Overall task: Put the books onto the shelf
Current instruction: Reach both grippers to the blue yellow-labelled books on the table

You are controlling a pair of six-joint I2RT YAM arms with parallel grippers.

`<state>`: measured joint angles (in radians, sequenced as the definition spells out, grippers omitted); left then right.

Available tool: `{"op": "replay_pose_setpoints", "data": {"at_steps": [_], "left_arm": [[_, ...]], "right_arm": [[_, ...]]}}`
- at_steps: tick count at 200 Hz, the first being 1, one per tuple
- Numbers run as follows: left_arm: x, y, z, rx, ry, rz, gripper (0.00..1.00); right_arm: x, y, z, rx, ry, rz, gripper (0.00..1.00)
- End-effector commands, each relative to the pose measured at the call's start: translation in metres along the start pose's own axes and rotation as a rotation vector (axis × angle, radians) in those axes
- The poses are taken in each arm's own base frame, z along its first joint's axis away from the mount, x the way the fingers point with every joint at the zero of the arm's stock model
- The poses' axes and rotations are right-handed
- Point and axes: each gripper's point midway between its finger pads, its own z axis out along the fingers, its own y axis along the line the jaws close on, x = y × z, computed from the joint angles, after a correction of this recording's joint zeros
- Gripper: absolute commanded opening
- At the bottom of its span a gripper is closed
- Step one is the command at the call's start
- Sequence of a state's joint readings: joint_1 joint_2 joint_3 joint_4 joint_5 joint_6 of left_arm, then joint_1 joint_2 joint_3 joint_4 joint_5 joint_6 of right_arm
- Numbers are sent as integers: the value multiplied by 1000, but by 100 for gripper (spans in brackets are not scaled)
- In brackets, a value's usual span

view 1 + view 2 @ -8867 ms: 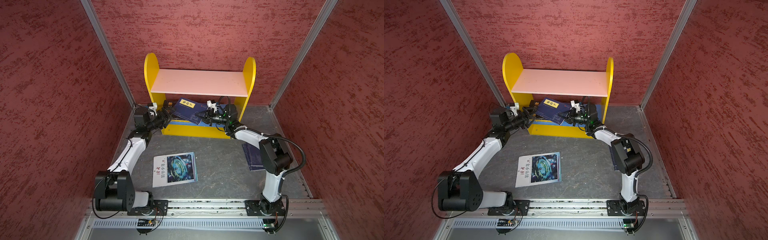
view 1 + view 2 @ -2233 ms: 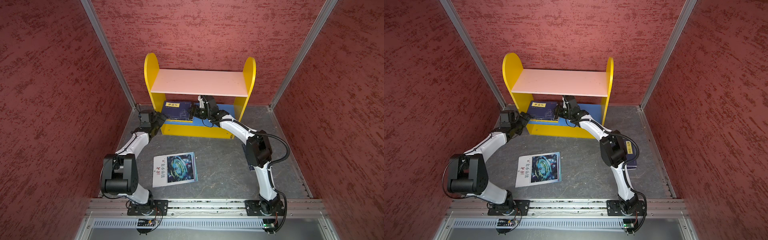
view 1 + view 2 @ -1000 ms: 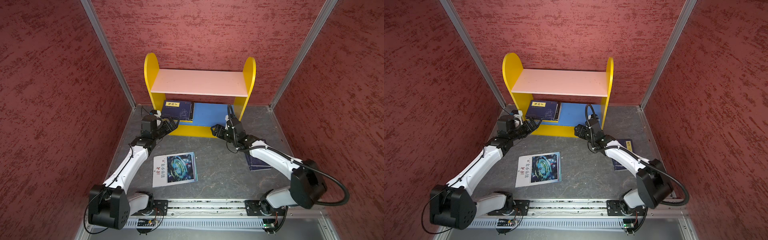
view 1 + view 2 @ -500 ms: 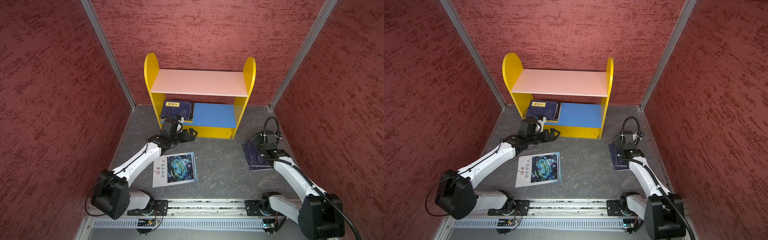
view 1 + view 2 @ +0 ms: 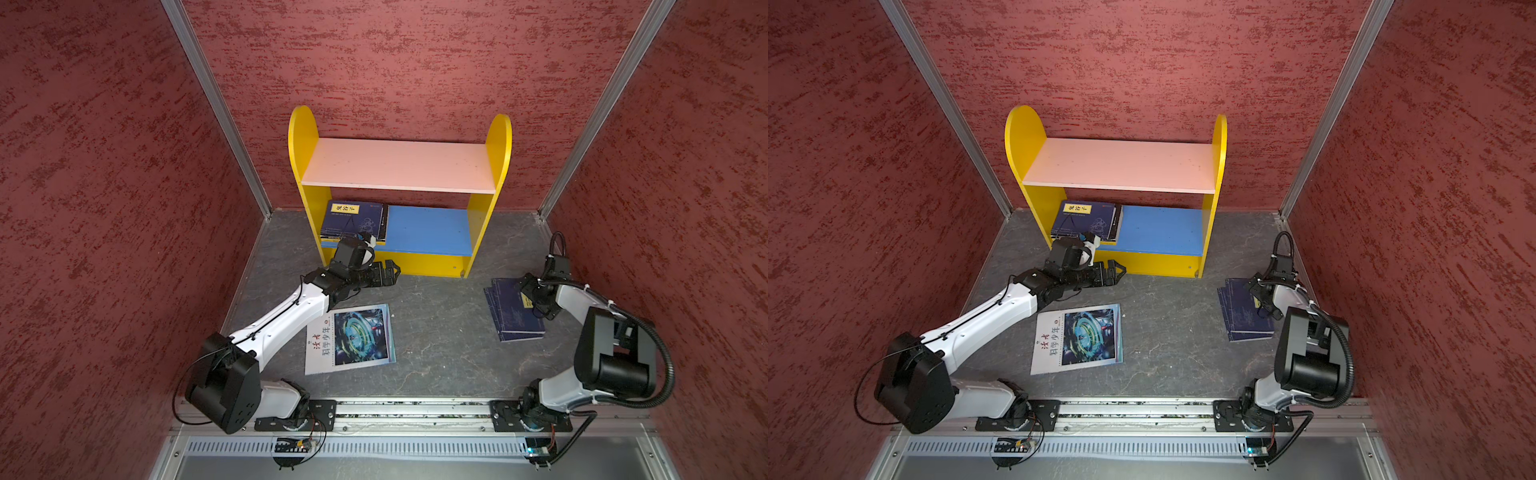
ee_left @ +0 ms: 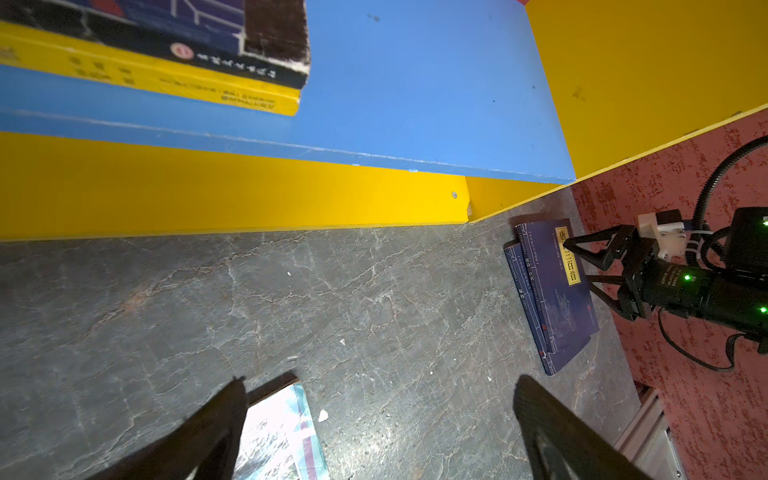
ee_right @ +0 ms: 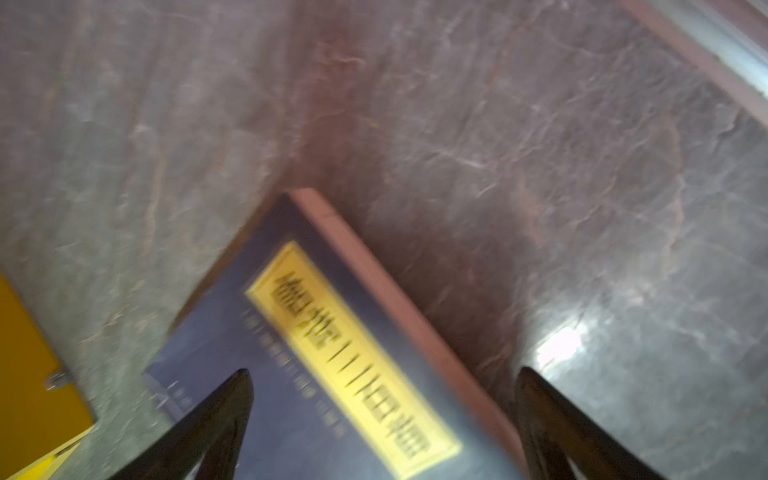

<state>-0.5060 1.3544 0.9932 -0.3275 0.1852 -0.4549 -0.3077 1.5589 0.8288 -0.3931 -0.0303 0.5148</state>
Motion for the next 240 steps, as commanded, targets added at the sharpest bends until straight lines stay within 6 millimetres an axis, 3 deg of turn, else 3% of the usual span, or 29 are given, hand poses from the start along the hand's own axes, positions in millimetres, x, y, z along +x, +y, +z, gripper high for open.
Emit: {"op": "replay_pose_setpoints", "data": {"at_steps": [1,48,92,155,193,240], "left_arm": [[-4,1,-10,-22,-31,16,99],[-1,1,-7,-15,-14,12,99],[2,-10,9,42,43,25,99],[29,-34,47,162,230,61,99],[54,-44,65,192,339,99,99],[77,-41,81,204,453,95,99]], "right_arm": [[-6,8,8,-62,36,-49,99],[19,20,25,-177,125,-55,94],[47,39,9,-299,160,-48,85],[110,43,-6,-250,260,-47,78],[143,66,-28,-319,280,-21,76],[176,116,-38,-406,323,-97,75]]}}
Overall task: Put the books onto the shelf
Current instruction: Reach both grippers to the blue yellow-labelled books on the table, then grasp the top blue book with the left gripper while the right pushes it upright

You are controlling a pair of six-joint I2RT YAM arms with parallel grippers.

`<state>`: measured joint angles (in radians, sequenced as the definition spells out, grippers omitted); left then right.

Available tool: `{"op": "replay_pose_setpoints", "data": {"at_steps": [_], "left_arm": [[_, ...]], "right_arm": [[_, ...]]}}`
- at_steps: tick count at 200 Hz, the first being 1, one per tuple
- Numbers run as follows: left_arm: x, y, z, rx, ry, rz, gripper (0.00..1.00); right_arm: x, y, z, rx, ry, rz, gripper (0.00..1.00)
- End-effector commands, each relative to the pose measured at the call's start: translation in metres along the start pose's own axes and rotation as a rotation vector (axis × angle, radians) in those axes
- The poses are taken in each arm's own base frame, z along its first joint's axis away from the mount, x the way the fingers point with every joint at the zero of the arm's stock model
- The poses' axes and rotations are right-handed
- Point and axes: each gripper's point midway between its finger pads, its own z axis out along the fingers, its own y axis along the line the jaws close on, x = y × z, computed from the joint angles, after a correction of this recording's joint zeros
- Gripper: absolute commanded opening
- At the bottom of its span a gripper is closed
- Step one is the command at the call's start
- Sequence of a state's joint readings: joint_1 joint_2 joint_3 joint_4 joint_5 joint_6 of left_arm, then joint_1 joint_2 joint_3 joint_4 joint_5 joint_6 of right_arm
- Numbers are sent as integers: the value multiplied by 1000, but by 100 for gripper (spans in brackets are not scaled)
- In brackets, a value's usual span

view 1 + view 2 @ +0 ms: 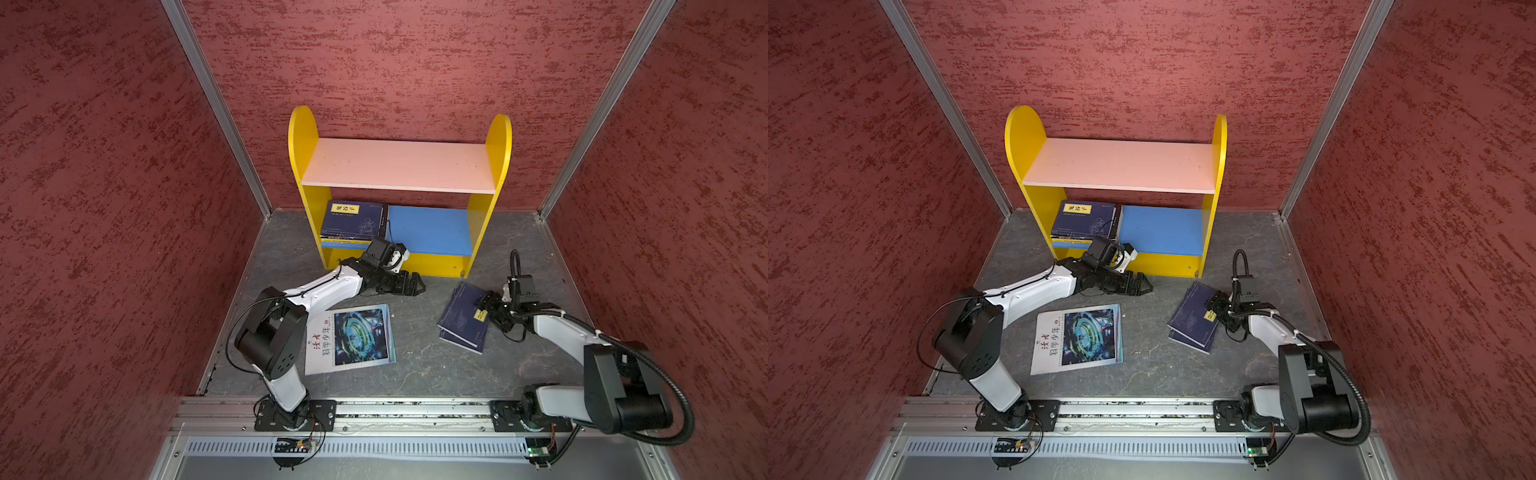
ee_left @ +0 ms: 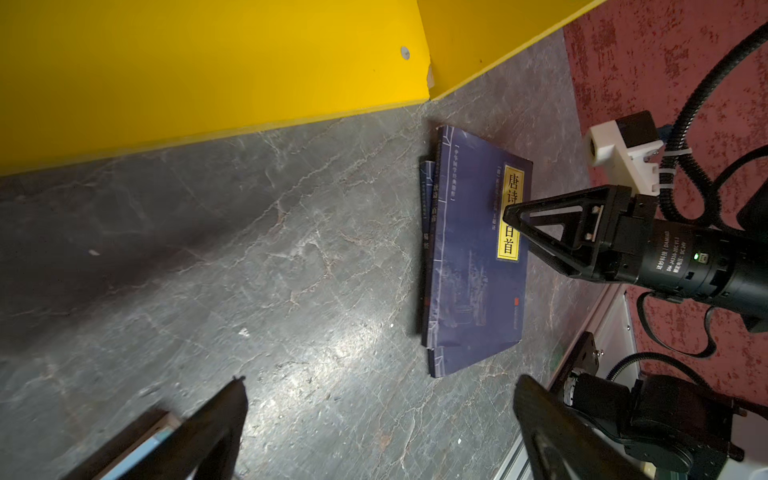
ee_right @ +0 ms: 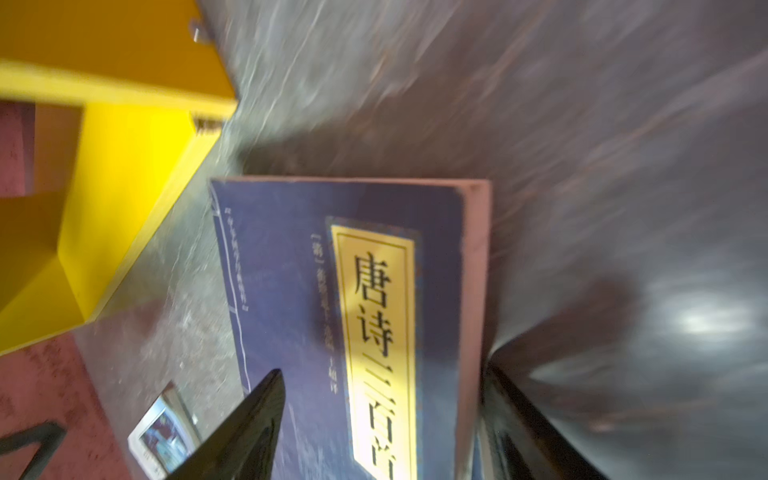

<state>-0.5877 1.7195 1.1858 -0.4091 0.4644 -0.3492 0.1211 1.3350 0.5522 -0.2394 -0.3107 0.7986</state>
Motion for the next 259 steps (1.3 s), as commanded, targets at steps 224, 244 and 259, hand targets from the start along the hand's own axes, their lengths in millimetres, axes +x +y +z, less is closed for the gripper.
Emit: {"op": "replay_pose_setpoints", "data": {"at_steps": [224,244,259], "left_arm": [[-7,-16,39,156,61,-79,88],[-14,-25,30,194,31,-88,88],[-20,-33,21,220,-5,-91,87]], "right_arm": [[60,117,88,-143,294,-253,58],[63,121,90,-158,311,-256,56],[64,118,93,-149,318,-253,55]]}}
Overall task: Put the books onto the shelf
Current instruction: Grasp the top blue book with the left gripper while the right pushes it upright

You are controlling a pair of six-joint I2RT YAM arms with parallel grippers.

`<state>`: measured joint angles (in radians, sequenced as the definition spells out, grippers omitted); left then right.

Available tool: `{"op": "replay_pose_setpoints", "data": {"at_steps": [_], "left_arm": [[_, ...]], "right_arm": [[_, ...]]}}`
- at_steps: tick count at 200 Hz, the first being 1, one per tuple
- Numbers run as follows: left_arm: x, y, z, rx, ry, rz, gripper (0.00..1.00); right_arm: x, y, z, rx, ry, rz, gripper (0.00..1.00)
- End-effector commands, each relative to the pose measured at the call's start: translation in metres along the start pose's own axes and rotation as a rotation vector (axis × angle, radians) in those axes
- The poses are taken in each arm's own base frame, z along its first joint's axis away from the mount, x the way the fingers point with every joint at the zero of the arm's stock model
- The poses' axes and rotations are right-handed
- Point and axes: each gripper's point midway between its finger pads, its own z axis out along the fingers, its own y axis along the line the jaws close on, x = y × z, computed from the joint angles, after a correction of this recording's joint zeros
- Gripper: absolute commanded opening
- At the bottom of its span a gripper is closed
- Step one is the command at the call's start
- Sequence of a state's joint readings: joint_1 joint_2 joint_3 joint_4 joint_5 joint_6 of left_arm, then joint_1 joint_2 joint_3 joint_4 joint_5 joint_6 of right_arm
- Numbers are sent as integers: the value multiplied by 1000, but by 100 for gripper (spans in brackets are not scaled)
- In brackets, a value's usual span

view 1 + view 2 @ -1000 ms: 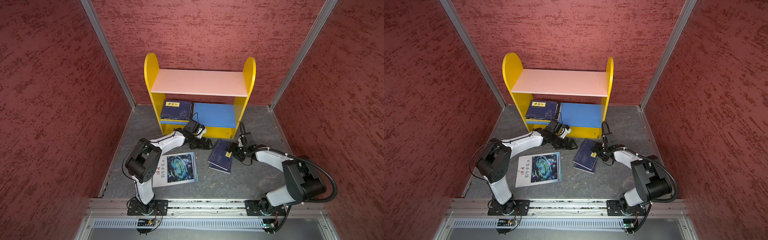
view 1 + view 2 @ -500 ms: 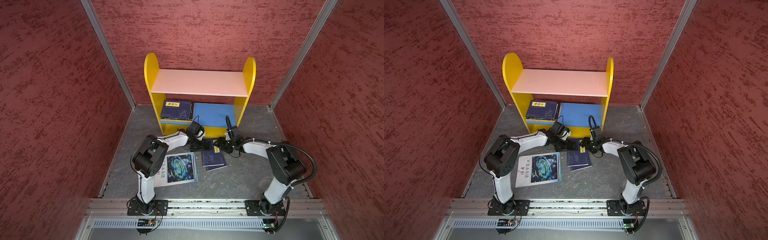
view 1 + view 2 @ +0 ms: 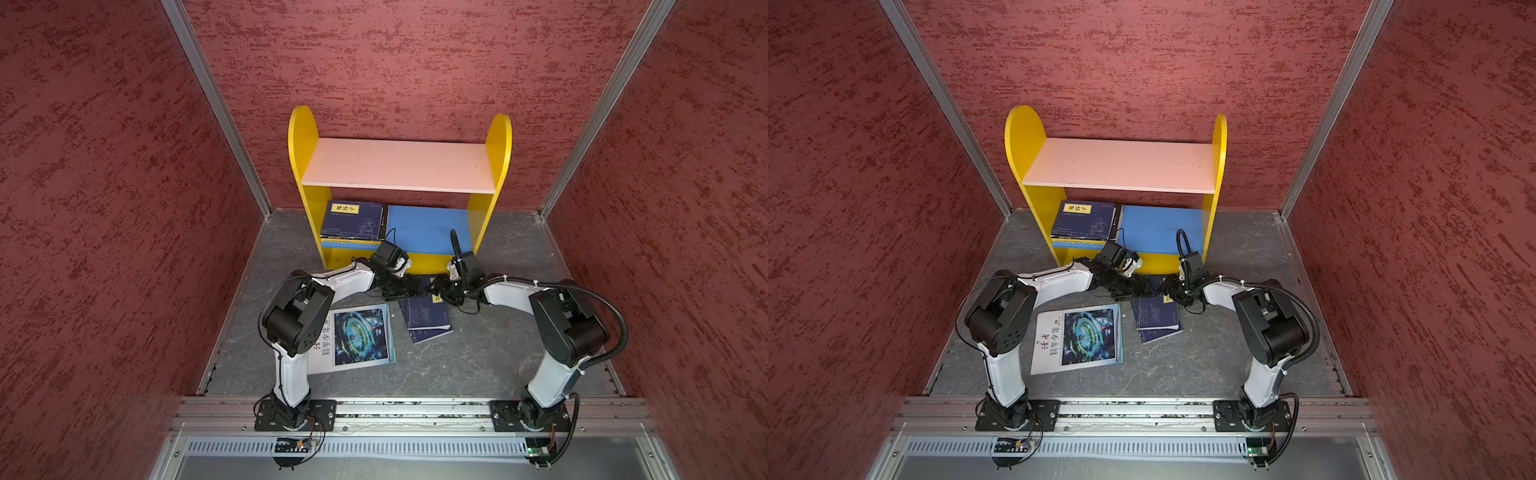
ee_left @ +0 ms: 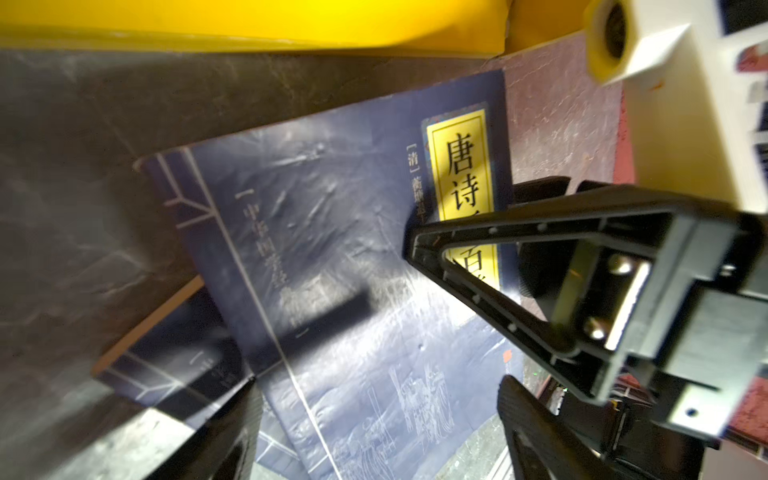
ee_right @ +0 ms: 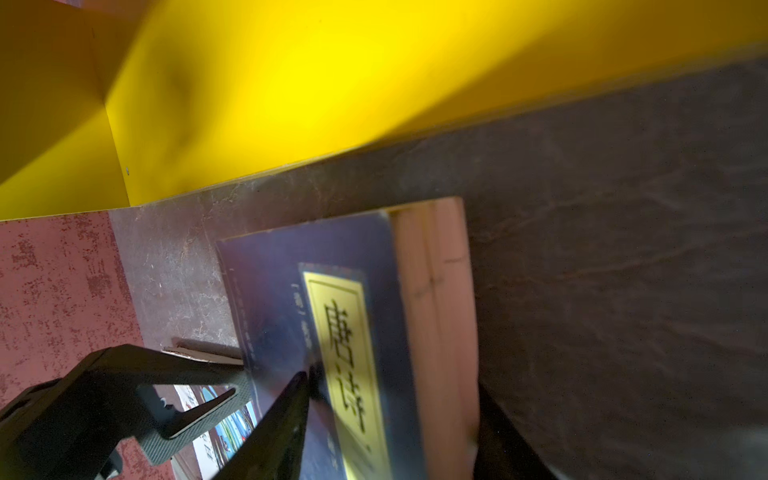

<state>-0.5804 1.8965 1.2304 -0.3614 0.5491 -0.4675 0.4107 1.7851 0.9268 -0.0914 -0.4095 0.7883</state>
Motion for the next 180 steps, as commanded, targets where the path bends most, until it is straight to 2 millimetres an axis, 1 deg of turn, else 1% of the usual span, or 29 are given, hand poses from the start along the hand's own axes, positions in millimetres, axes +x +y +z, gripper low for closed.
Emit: {"op": "replay_pose_setpoints", "data": {"at_steps": [1,27,42,51,69,105,115,127,139,153,180], "left_arm": [[-18,-56,-26,188,-91,83,87],[-24,-63,-43,234,-144,66,85],[-27,-66,-52,269,-166,61,84],[-28,-67,-56,288,-169,52,83],[-30,-66,-60,335,-169,20,79],[-27,-53,-58,312,-170,-29,73],[-26,-47,-56,277,-165,-42,69],[-23,-35,-50,218,-152,-70,68],[-19,-29,-46,188,-139,-82,65],[-18,-26,-43,162,-129,-84,61],[-17,-20,-35,96,-110,-76,55]], "right_arm": [[25,-5,16,-6,114,20,55],[28,-8,18,-3,123,19,55],[28,-4,19,-19,127,16,56],[28,1,20,-48,137,25,56],[27,20,21,-143,157,15,58],[20,35,21,-189,150,8,58],[19,35,21,-192,148,9,58],[20,34,21,-190,147,11,58],[20,34,20,-193,147,16,58],[21,33,20,-195,146,20,58],[18,39,15,-211,128,20,58]]}}
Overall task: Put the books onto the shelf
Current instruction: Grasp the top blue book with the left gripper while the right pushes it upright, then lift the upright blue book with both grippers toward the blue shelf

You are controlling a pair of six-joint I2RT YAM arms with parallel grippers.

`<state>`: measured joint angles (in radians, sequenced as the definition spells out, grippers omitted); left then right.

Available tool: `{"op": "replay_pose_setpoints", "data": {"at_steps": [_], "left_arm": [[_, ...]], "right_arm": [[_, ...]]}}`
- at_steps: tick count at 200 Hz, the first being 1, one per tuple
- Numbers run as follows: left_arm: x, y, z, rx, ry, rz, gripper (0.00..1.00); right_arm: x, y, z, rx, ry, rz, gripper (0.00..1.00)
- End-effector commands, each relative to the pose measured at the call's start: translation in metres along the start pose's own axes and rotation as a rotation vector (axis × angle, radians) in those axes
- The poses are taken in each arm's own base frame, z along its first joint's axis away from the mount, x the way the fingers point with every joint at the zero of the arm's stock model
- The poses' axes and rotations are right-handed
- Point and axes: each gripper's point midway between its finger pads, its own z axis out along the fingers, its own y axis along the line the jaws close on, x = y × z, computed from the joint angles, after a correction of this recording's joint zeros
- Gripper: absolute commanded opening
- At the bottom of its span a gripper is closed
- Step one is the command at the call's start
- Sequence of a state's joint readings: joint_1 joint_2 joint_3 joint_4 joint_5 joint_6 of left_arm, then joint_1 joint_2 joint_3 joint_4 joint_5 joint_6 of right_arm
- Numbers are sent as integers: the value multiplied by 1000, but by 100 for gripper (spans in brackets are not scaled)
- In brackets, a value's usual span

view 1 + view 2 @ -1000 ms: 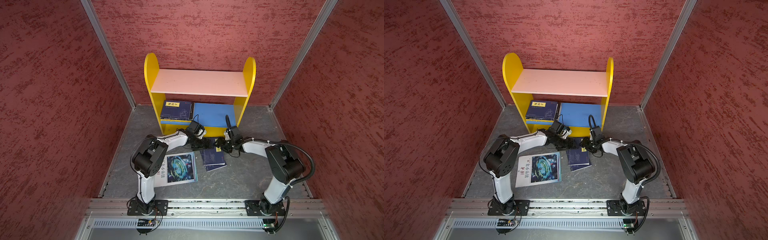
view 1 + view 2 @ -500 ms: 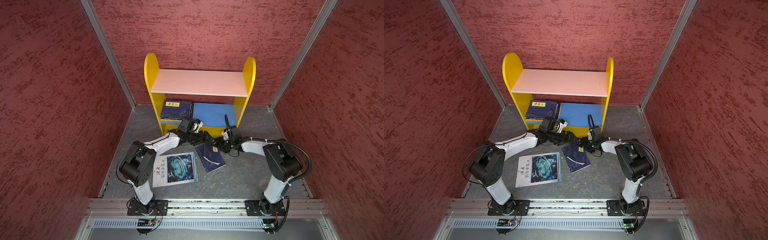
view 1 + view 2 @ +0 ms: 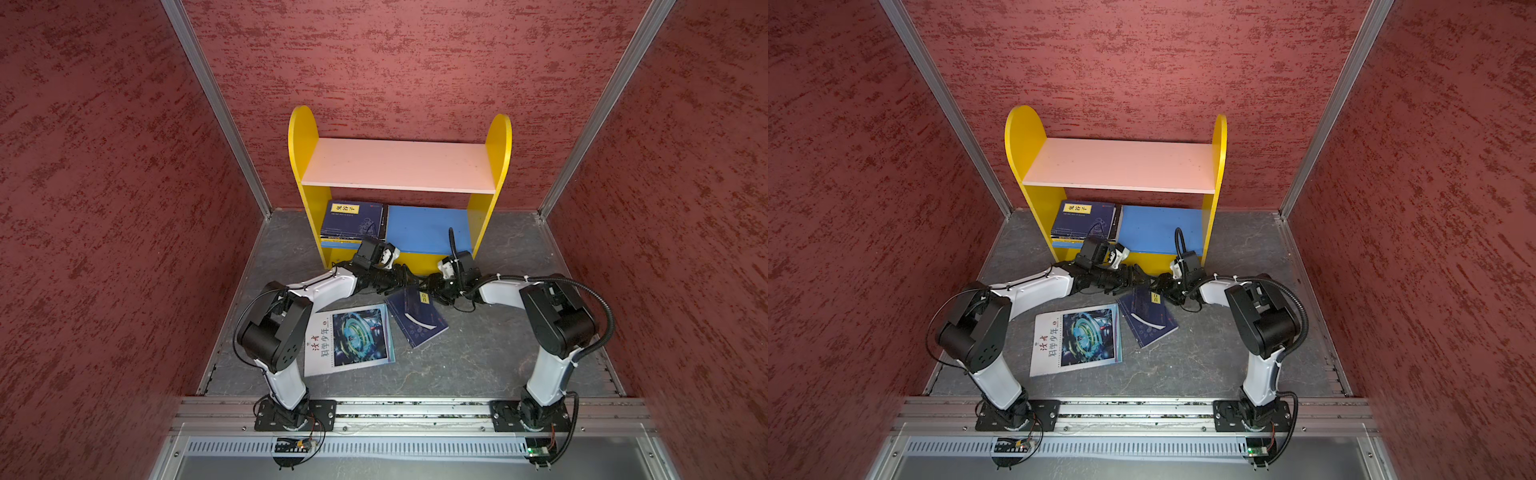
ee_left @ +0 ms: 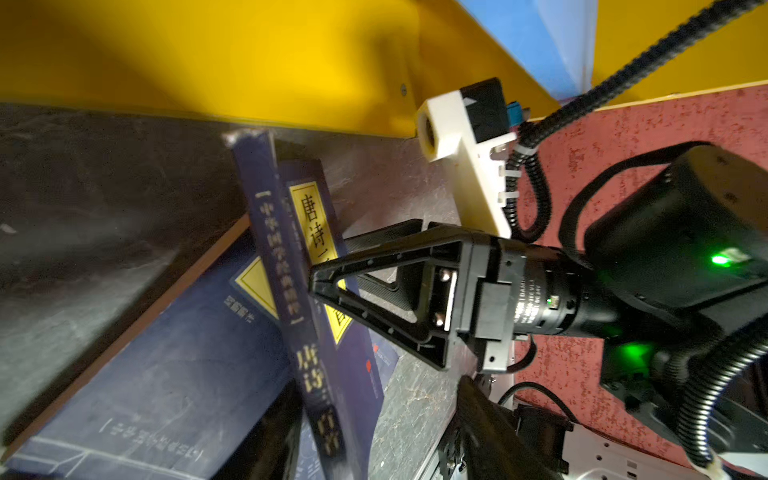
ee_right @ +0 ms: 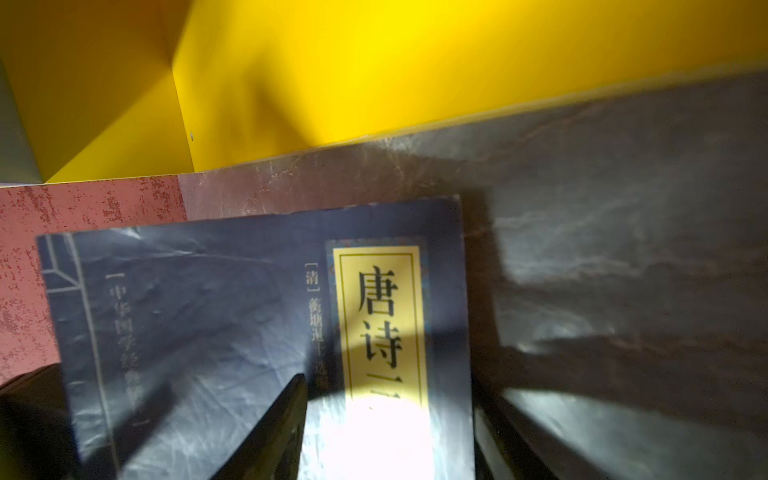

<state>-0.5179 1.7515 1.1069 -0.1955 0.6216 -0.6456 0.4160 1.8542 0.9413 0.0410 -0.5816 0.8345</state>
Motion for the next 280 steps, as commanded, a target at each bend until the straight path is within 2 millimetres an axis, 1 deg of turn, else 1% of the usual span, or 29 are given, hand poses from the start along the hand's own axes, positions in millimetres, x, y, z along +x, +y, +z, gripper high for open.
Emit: {"op": "replay_pose_setpoints", "data": {"at_steps": [1,29,41,57,80,89,97,110,127,136,145,159,173,203,214,234,258,267,279,280], "left_arm": [[1,-3,8,-42,18,42,55],[2,-1,14,-73,25,48,46],[2,-2,14,-76,23,52,44],[2,-3,12,-77,17,60,41],[0,-4,7,-86,3,75,32],[0,-5,6,-92,0,80,28],[0,-5,3,-99,-2,88,28],[0,-8,-2,-104,-2,106,26],[-1,-20,-10,-68,-8,149,25],[0,-30,-15,-35,-8,179,24],[0,-38,-21,-15,-12,200,22],[1,-51,-33,17,-7,228,18],[4,-65,-47,42,7,261,16],[1,-85,-79,102,-15,272,11],[-2,-91,-91,129,-35,272,10],[-7,-102,-116,181,-75,264,8],[-19,-113,-144,258,-151,241,7],[-24,-115,-153,281,-181,230,7],[-33,-116,-163,305,-219,215,7],[-34,-116,-164,306,-223,214,7]], "right_arm": [[9,11,4,-46,36,16,58],[3,18,0,-54,12,4,59],[1,22,-1,-59,4,-3,59],[-2,24,-3,-56,-8,-7,60],[-9,30,-7,-52,-29,-17,61],[-11,33,-10,-50,-41,-22,63],[-14,35,-12,-48,-52,-25,65],[-18,36,-16,-41,-70,-23,66],[-25,36,-24,-20,-103,-7,66],[-31,33,-30,20,-137,4,71],[-37,30,-36,64,-168,7,75],[-45,30,-48,108,-221,-3,80],[-49,36,-59,89,-270,2,82],[-44,55,-71,11,-264,-12,83],[-42,61,-77,-3,-267,-20,83],[-39,80,-95,-47,-280,-52,84],[-35,99,-111,-92,-289,-81,84],[-36,104,-117,-104,-302,-87,84],[-38,107,-119,-112,-315,-82,84],[-37,112,-123,-123,-322,-89,84]]}}
